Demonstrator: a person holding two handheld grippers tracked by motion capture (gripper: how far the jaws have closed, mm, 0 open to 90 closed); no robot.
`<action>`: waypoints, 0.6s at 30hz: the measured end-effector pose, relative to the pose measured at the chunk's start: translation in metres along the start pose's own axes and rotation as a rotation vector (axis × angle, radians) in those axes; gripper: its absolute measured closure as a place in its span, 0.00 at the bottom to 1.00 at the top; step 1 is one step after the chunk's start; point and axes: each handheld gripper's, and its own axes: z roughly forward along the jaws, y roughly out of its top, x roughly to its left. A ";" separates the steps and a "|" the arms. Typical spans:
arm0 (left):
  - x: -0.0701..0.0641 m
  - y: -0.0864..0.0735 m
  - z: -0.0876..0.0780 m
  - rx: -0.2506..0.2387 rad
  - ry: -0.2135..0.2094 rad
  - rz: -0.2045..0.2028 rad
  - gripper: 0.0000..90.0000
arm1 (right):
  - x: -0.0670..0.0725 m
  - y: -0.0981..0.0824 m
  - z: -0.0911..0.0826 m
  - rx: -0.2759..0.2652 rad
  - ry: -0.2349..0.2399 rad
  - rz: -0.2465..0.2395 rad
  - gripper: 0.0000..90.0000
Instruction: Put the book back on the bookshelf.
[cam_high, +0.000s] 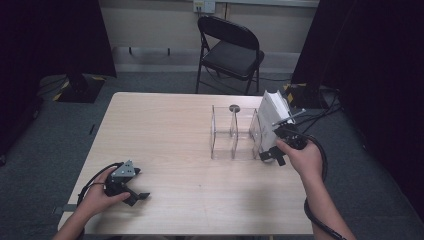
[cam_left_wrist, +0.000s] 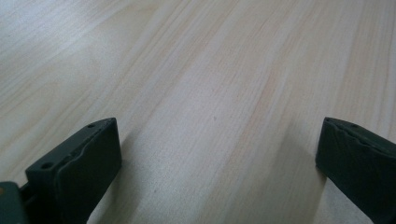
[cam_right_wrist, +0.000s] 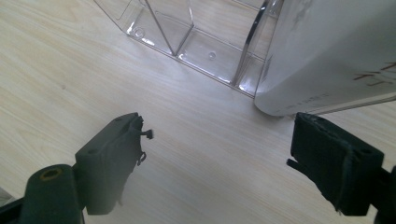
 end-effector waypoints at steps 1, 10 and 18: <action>0.000 0.000 0.000 0.000 0.000 0.000 0.00 | 0.001 0.000 0.001 0.000 0.005 -0.005 0.17; 0.000 0.000 0.000 0.000 0.000 0.000 0.00 | 0.010 0.000 0.008 0.001 0.024 -0.057 0.17; 0.000 0.000 0.000 0.000 0.000 0.000 0.00 | 0.020 0.000 0.016 0.014 0.033 -0.098 0.17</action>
